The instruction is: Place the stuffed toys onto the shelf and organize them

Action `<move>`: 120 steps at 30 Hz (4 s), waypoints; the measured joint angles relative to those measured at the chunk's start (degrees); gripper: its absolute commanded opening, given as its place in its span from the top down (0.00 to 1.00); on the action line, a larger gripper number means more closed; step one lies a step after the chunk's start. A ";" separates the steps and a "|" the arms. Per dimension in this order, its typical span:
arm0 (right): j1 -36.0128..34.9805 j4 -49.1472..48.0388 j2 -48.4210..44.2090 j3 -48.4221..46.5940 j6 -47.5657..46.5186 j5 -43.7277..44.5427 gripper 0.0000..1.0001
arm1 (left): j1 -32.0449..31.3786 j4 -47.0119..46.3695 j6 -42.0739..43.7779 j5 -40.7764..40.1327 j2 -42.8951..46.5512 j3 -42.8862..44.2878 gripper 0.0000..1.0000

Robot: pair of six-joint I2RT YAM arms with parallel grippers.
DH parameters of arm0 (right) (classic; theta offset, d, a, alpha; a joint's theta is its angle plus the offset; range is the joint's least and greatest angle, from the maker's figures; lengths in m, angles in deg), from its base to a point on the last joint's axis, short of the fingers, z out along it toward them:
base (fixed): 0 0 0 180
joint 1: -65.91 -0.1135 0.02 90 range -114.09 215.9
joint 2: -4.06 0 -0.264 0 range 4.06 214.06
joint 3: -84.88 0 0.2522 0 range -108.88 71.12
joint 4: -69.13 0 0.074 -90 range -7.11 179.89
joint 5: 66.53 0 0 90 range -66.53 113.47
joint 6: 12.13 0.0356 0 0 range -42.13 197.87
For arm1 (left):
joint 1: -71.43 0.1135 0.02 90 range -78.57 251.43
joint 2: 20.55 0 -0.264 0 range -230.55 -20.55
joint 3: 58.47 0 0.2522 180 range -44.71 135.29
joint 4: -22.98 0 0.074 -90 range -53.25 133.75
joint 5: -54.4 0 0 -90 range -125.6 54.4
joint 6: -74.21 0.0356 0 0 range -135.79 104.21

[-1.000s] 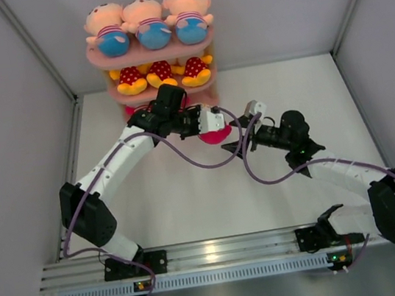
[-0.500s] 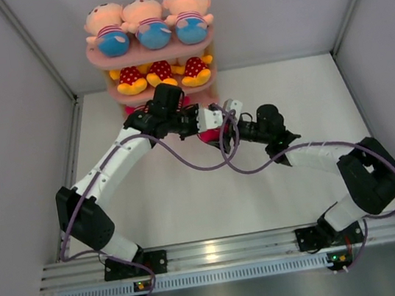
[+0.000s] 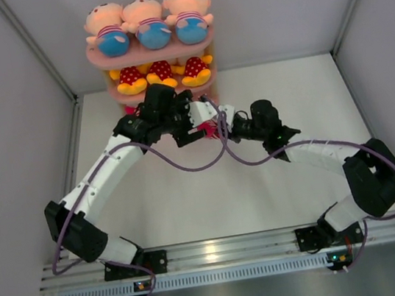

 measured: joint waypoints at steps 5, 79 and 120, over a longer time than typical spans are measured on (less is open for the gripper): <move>-2.01 6.34 -2.99 -0.87 -15.52 5.44 1.00 | 0.28 2.01 -6.99 -13.70 10.97 -2.58 0.02; -4.07 29.46 37.29 -44.00 -67.91 31.56 0.64 | 33.48 1.86 -27.15 -21.11 57.31 -50.71 0.02; -2.29 46.84 2.89 -25.75 9.31 34.42 0.01 | 35.54 1.64 -25.51 -17.88 60.54 -53.40 0.02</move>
